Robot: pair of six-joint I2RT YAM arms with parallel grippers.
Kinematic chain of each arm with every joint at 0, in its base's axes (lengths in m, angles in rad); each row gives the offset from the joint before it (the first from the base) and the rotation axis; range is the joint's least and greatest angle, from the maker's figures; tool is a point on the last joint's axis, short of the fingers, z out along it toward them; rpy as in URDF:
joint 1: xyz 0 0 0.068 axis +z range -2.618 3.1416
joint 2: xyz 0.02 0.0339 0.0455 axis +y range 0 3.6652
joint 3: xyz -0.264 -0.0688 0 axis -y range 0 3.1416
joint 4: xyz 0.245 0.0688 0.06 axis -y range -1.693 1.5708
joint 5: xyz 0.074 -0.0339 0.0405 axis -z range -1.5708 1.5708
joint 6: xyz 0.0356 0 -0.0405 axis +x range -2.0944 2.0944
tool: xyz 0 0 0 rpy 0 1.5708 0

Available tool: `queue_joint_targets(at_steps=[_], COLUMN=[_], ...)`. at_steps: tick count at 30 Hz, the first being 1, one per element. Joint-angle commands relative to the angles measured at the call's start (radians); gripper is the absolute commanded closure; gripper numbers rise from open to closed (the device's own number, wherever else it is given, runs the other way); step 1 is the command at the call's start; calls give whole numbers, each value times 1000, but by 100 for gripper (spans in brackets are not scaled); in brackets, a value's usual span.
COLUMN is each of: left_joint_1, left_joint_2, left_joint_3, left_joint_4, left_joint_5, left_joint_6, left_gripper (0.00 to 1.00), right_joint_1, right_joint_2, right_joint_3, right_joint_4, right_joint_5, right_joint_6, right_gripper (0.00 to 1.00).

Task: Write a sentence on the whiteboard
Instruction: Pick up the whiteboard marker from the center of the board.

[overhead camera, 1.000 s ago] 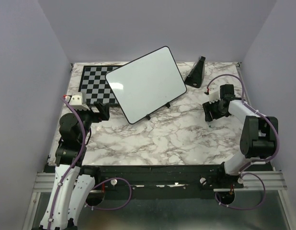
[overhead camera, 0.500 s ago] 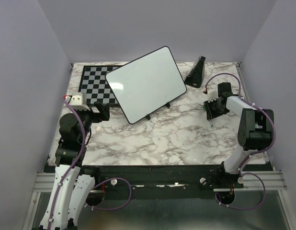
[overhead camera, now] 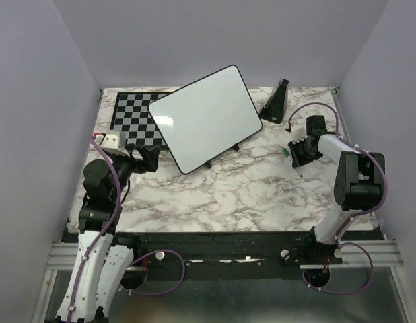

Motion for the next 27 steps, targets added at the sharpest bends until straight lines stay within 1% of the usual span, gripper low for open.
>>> queue_joint_targets(at_steps=[1, 3, 8, 12, 15, 18, 19, 22, 23, 25, 27], left_joint_1=[-2, -2, -9, -43, -74, -149, -200, -276, -317, -337, -350], left_joint_2=[4, 10, 38, 91, 139, 170, 177, 237, 254, 320, 384], left_joint_3=[-18, -22, -36, -51, -51, -65, -64, -48, -44, -21, -19], left_joint_4=[71, 85, 159, 221, 254, 294, 285, 246, 236, 238, 298], left_joint_5=[167, 205, 368, 478, 566, 610, 612, 621, 620, 620, 626], left_joint_6=[-1, -12, -61, -130, -144, -123, -89, -32, -17, -50, -205], left_gripper=[1, 1, 1, 1, 1, 1, 1, 1, 1, 1, 1], right_joint_1=[5, 5, 5, 5, 7, 10, 14, 36, 66, 108, 192], right_joint_2=[-8, -28, -71, -86, -99, -122, -128, -169, -181, -230, -290], right_joint_3=[-8, -14, -28, -28, -30, -28, -27, -27, -28, -53, -79], right_joint_4=[-85, -95, -112, -135, -146, -167, -177, -223, -236, -238, -215], right_joint_5=[-36, -55, -119, -164, -196, -233, -250, -348, -389, -403, -394], right_joint_6=[-36, -54, -79, -94, -111, -140, -152, -215, -259, -287, -329], right_gripper=[99, 99, 99, 99, 99, 99, 99, 99, 99, 99, 99])
